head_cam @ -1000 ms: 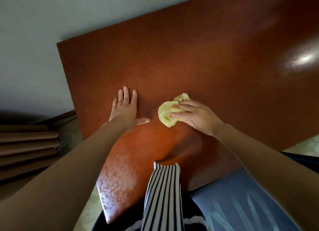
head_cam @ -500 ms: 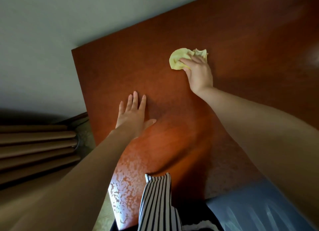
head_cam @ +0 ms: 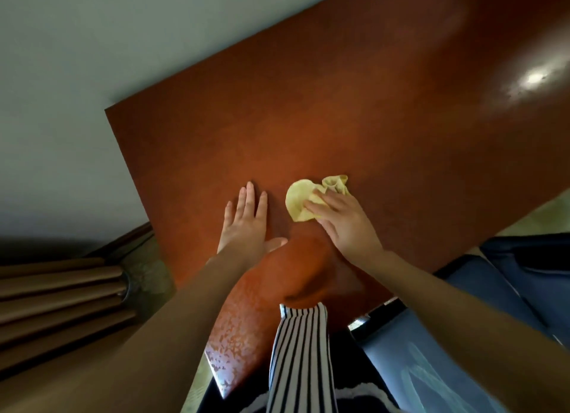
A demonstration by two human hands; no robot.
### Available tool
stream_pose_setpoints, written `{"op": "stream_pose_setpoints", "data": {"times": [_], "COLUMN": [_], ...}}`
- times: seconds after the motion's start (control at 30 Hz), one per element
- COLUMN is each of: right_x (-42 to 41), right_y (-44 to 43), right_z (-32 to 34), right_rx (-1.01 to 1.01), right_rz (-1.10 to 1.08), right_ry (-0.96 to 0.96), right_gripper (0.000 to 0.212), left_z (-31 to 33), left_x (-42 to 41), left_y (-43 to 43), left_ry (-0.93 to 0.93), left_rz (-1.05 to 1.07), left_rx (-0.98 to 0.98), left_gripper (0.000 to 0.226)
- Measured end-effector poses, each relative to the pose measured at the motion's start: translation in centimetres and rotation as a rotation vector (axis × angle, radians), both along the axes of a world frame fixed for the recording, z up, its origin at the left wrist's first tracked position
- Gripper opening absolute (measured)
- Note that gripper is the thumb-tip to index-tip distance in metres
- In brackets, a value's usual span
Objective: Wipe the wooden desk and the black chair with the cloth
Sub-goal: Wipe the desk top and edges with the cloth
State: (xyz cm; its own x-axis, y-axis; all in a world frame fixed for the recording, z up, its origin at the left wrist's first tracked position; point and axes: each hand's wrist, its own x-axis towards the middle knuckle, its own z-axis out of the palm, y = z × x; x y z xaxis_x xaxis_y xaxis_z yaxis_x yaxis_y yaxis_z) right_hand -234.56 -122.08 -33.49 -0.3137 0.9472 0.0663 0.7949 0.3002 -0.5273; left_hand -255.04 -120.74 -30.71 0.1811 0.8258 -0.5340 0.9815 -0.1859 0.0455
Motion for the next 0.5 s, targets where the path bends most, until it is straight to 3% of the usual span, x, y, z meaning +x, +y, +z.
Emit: {"op": "stream_pose_setpoints", "data": {"times": [0.13, 0.27, 0.5], "right_x": [0.1, 3.3, 10.3], "right_y": [-5.8, -10.1, -7.6], "right_z": [-0.1, -0.3, 1.5], "right_rx": [0.038, 0.015, -0.038], "right_rz": [0.014, 0.195, 0.499], "right_ry": [-0.049, 0.014, -0.146], "right_gripper": [0.038, 0.043, 0.041], "left_z": [0.1, 0.5, 0.5], "left_x": [0.3, 0.5, 1.0], "left_y": [-0.2, -0.2, 0.4], "left_ry": [0.03, 0.032, 0.049], "left_rz": [-0.053, -0.076, -0.113], "left_rx": [0.01, 0.03, 0.024], "left_gripper": [0.101, 0.103, 0.105]}}
